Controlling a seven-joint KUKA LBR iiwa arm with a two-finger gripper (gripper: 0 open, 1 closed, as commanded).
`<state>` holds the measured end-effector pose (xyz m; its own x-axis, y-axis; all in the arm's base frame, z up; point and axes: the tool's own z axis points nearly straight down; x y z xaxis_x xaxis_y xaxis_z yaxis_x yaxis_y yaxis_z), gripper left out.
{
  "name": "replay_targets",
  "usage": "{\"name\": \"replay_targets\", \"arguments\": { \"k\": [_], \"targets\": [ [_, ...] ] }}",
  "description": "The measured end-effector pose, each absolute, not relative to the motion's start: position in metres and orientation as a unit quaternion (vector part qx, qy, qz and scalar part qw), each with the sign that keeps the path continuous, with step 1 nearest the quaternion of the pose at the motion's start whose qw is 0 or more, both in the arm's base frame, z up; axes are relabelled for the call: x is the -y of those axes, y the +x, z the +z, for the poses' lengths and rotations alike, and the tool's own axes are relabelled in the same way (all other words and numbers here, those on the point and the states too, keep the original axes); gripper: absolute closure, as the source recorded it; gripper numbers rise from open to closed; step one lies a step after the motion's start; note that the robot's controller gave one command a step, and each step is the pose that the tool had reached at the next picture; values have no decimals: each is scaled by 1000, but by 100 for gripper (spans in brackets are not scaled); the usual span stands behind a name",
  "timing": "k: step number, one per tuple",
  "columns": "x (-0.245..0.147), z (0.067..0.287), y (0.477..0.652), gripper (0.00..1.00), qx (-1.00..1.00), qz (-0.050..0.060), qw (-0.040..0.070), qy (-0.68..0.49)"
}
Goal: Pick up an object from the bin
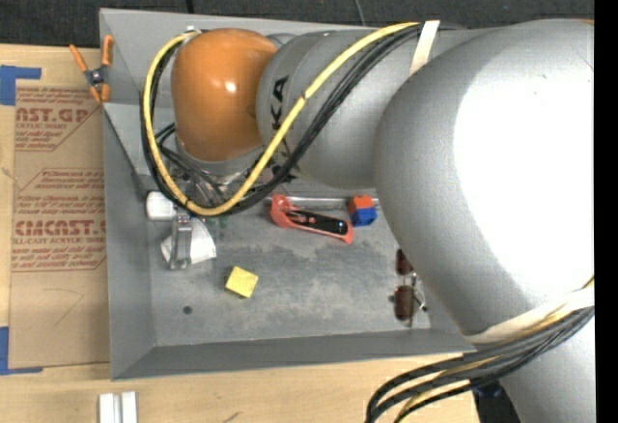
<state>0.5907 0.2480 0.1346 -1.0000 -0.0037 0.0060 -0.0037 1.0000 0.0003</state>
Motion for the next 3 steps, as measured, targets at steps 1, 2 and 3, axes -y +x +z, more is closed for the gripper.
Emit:
{"name": "replay_targets", "arguments": {
  "k": [1,2,3],
  "targets": [
    [-247,140,593,0,1000,-1,-1,1],
    [-216,123,585,0,996,-2,0,-84],
    [-202,116,583,0,993,-1,2,-116]
  ]
}}
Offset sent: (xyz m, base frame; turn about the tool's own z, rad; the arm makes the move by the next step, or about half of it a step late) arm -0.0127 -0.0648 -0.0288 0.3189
